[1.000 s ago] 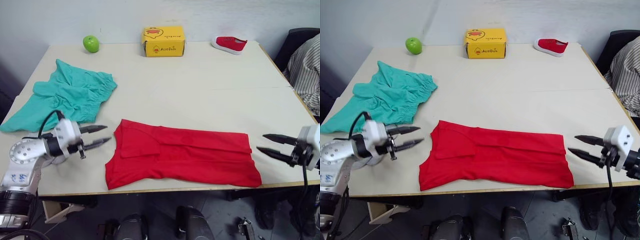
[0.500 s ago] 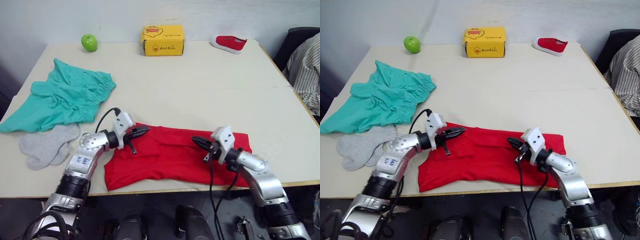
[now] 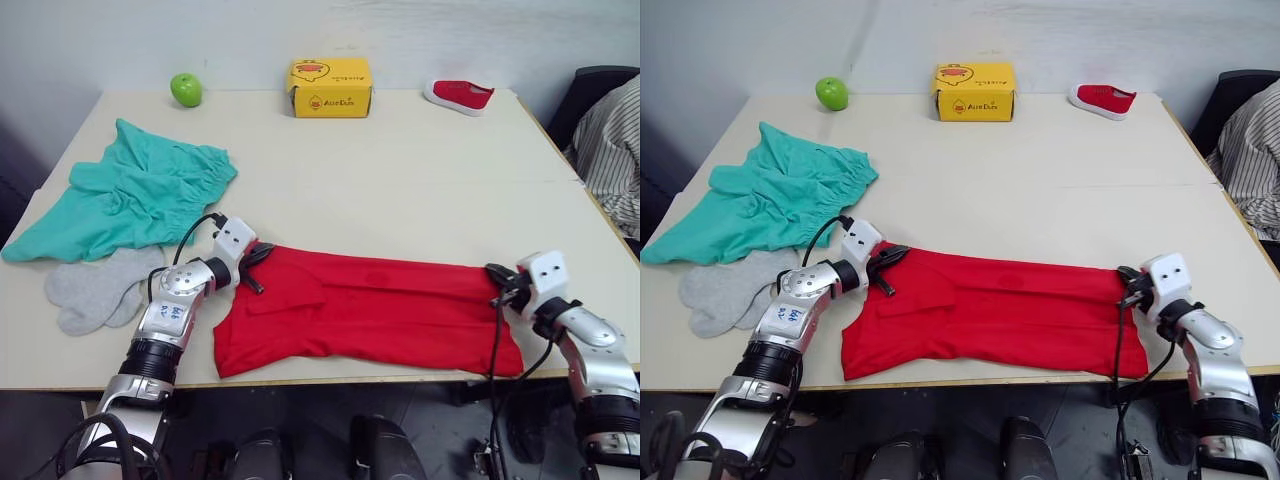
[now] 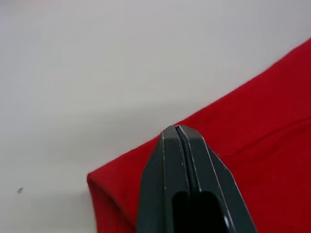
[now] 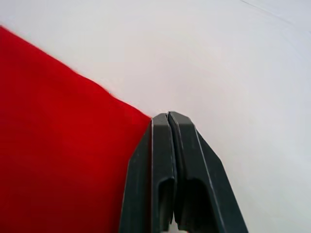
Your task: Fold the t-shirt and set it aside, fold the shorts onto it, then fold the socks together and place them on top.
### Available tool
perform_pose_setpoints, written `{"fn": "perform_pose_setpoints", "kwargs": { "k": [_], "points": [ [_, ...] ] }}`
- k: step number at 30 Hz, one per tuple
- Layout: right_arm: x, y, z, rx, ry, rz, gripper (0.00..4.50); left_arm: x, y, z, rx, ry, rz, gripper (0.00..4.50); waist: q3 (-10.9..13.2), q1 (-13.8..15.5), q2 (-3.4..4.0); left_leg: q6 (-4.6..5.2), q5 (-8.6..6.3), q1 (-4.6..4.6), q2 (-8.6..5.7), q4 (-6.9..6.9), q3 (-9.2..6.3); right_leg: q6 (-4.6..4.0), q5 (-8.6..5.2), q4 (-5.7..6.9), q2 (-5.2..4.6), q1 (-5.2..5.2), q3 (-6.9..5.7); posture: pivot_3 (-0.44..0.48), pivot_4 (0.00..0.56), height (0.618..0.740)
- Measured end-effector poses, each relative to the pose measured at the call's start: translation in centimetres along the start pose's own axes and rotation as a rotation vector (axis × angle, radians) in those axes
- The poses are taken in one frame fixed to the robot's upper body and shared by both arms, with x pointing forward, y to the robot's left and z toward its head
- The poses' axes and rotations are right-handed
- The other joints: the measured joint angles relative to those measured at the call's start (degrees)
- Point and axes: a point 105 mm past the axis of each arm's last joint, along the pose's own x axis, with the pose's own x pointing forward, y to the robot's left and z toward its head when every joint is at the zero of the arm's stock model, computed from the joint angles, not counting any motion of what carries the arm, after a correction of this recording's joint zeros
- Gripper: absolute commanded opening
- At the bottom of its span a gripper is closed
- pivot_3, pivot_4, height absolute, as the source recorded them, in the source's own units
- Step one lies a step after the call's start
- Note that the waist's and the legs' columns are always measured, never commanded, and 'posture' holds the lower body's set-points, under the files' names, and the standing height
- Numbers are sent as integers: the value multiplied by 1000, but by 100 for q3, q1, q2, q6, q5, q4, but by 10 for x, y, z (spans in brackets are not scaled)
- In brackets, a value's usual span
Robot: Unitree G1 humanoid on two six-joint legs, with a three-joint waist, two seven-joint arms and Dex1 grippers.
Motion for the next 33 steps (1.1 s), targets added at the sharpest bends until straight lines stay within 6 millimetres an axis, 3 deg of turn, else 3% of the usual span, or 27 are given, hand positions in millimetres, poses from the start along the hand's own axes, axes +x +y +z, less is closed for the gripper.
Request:
{"fn": "perform_pose_setpoints", "kwargs": {
  "k": [2, 4, 6, 9, 12, 16, 17, 24, 28, 33],
  "points": [
    [0, -6, -1, 32, -6, -13, 23, -1, 1, 1, -44, -57, 0, 0, 1, -9, 0, -1, 1, -6, 1, 0, 1, 0, 0, 1, -1, -7, 1, 0, 150, 740],
    [-1, -2, 4, 49, -29, 34, 23, -10, -6, 15, -78, -175, -71, 0, 5, -25, 5, -4, 0, -18, 6, -4, 3, -1, 0, 9, 1, -20, -1, 0, 150, 740],
    [-6, 11, 16, 11, -77, 132, 23, -27, -18, 32, -39, -274, -177, 0, 14, -29, 20, -11, -4, -20, 10, -10, 6, -2, -1, 10, 7, -22, -3, 0, 150, 740],
    [-13, 31, 37, -45, -158, 239, 23, -51, -33, 42, 39, -306, -291, 0, 23, -28, 37, -15, -6, -18, 11, -12, 7, -2, -1, 8, 10, -21, -3, 0, 150, 740],
    [-24, 74, 58, -40, -268, 347, 23, -76, -55, 31, 99, -242, -392, 0, 22, -13, 39, -21, -11, -9, 14, -12, 4, -7, -4, -7, 9, -17, -1, 0, 150, 740],
    [-33, 144, 48, -4, -254, 509, 23, -81, -70, 8, 54, -175, -347, 0, 24, 47, 41, -2, -20, -14, 0, -10, -10, -3, -1, -11, -10, -14, -1, 0, 150, 740],
    [-33, 152, 44, 3, -244, 520, 23, -80, -70, 5, 52, -162, -327, 0, 24, 57, 41, 1, -21, -15, -3, -10, -9, -1, 0, -10, -14, -15, 2, 0, 150, 740],
    [2, 131, 61, 1, -289, 392, 23, -60, -57, 9, 7, -149, -187, 0, 25, 66, 43, -2, -18, -13, 6, -9, -2, -21, 7, -11, -3, -18, -11, 0, 150, 740],
    [17, 114, 46, 28, -229, 340, 23, -56, -55, -12, -19, -30, -180, 0, 28, 46, 48, -5, -16, -23, 6, -10, 3, -24, 4, -4, 8, -22, -19, 0, 150, 740],
    [11, 74, 25, -36, -163, 254, 23, -64, -39, -16, -5, 22, -136, 0, 28, 8, 49, 2, -15, -17, 7, -9, 8, -16, 8, -24, -3, -15, -13, 0, 150, 740]
  ]
}}
